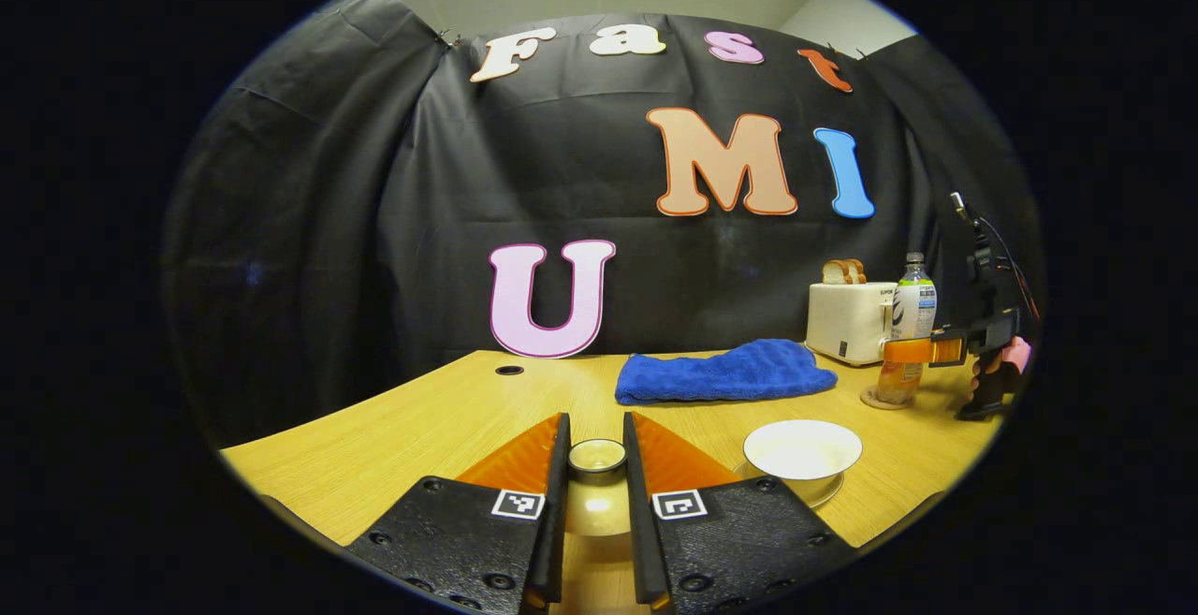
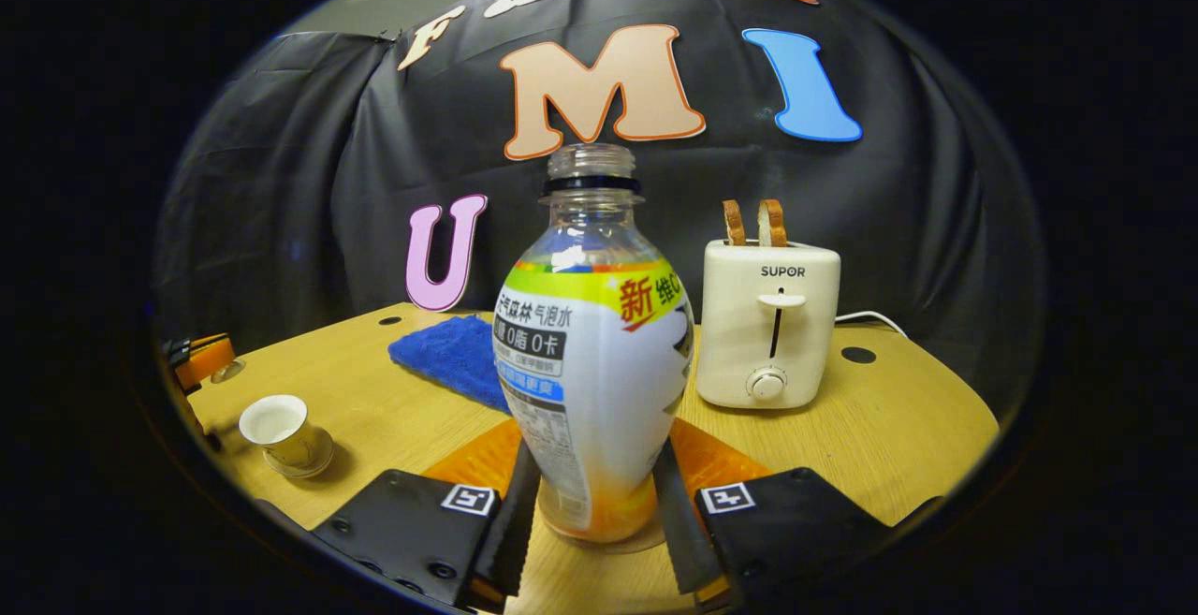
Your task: Open the teacup lid with one hand, grasp the water bottle and pour water into the teacup with the other hand; after pouring, place the water bottle on the coaster and then close the teacup lid.
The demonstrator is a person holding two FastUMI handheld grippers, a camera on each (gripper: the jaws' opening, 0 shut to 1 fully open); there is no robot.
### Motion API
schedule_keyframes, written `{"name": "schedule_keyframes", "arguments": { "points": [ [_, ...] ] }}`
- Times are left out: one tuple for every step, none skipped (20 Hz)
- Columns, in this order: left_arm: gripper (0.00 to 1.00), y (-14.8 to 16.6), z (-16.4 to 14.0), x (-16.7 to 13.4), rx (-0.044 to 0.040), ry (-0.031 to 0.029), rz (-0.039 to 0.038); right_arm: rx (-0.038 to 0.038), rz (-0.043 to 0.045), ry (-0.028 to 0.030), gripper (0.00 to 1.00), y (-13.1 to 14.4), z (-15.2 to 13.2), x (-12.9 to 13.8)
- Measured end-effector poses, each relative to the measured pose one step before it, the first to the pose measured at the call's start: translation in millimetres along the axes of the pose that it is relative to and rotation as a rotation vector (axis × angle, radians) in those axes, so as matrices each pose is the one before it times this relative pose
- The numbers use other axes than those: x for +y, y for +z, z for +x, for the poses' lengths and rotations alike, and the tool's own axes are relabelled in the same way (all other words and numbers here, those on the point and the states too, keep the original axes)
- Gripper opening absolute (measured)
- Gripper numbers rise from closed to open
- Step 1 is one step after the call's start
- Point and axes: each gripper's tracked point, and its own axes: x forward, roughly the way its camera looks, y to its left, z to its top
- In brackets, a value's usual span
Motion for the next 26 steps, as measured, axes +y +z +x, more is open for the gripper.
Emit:
{"name": "schedule_keyframes", "arguments": {
  "points": [
    [0.27,0.29,-0.66,-0.4,-0.0001,0.00012,0.00005,-0.00055,-0.00076,0.00108,0.65,0.06,-0.16,0.38],
    [0.27,-0.33,0.31,0.12,0.00021,0.00014,0.00006,-0.00111,0.00002,0.00231,0.69,0.31,-0.94,-0.38],
    [0.27,0.12,0.23,-0.06,0.00006,0.00009,0.00008,0.00942,0.00445,0.00576,0.73,-2.05,0.15,-0.26],
    [0.27,-0.29,-0.03,0.1,0.00011,0.0001,0.00009,0.01178,0.00103,0.00092,0.77,-3.52,-0.73,-0.2],
    [0.27,0.35,-0.12,-0.03,-0.00006,0.0,-0.00005,-0.00011,0.00194,-0.0031,0.75,-1.45,1.17,2.83],
    [0.27,-0.02,0.08,-0.33,0.00012,0.00003,0.00029,-0.00006,0.00395,0.00236,0.76,0.24,0.71,1.07],
    [0.27,0.34,-0.78,-0.12,0.00012,0.00024,-0.00011,0.00116,0.00015,0.00129,0.77,0.31,-0.92,-1.19],
    [0.27,-0.48,0.46,0.21,0.00042,-0.00035,0.00017,0.00003,-0.00315,0.00027,0.78,0.06,-0.82,0.04],
    [0.27,0.01,0.46,0.24,-0.0001,0.00006,-0.0002,-0.00209,-0.00432,0.00117,0.78,0.1,-0.91,-0.25],
    [0.27,0.08,-0.19,-0.23,-0.0001,0.00001,0.00012,-0.00269,-0.0047,-0.00041,0.79,0.31,-0.63,-0.78],
    [0.27,-0.17,-0.22,-0.07,0.00031,-0.00009,0.00003,-0.00351,-0.00223,0.00235,0.8,0.36,-2.93,0.7],
    [0.27,-0.31,0.09,0.0,0.00024,-0.00006,0.00002,-0.00302,-0.00307,0.00042,0.84,0.64,-1.56,0.95],
    [0.27,0.18,0.17,-0.08,-0.00026,-0.00019,-0.00016,-0.0046,-0.00526,0.00379,0.89,-1.26,-3.07,1.18],
    [0.27,-0.18,-0.7,0.03,0.00031,-0.0001,-0.00004,-0.0065,-0.00924,-0.00303,0.97,0.59,-3.14,-0.02],
    [0.27,0.51,0.26,0.14,-0.00026,0.00004,-0.00016,-0.00744,-0.01044,-0.01375,0.97,0.36,-4.2,-1.81],
    [0.27,-0.24,-0.26,0.06,-0.00035,0.00017,-0.00036,-0.00888,-0.00934,-0.00813,0.94,0.96,-5.08,-0.86],
    [0.27,0.54,-0.02,-0.11,0.00004,0.00021,0.00004,-0.00594,-0.00371,-0.00335,0.99,-0.2,-4.9,1.23],
    [0.27,-0.69,0.22,0.08,0.00044,0.0009,0.00021,-0.00496,0.00589,-0.00313,0.99,0.36,-5.57,0.4],
    [0.27,0.1,-0.36,0.0,-0.00006,0.00074,-0.00002,-0.00828,0.00599,-0.00571,0.97,0.38,-5.62,-1.0],
    [0.27,-0.64,0.37,-0.55,0.00112,0.00089,0.00094,-0.00869,0.00312,-0.00376,0.94,1.2,-6.5,-1.61],
    [0.27,0.1,-0.1,0.19,0.00067,0.0013,0.00068,-0.00206,-0.00103,0.00408,0.99,-0.81,-6.99,0.21],
    [0.28,0.41,-0.58,0.5,-0.00024,-0.00036,0.00137,0.0004,0.00074,0.00822,1.0,-1.23,-6.78,2.26],
    [0.28,0.23,-0.35,-0.8,-0.00126,-0.00078,0.00022,-0.00088,-0.00212,-0.00148,0.99,-0.73,-6.06,0.16],
    [0.28,-0.32,0.6,-0.9,0.00007,-0.00226,-0.00105,-0.00448,-0.00281,-0.00361,0.98,0.42,-5.83,-1.36],
    [0.28,0.0,0.57,-1.29,-0.00037,-0.00094,-0.00173,-0.0026,-0.00122,-0.00368,0.99,-0.85,-5.68,0.7],
    [0.28,0.26,0.14,0.11,-0.0005,-0.00148,-0.00184,-0.00331,0.00127,-0.00515,0.94,0.59,-5.3,-0.39]
  ]
}}
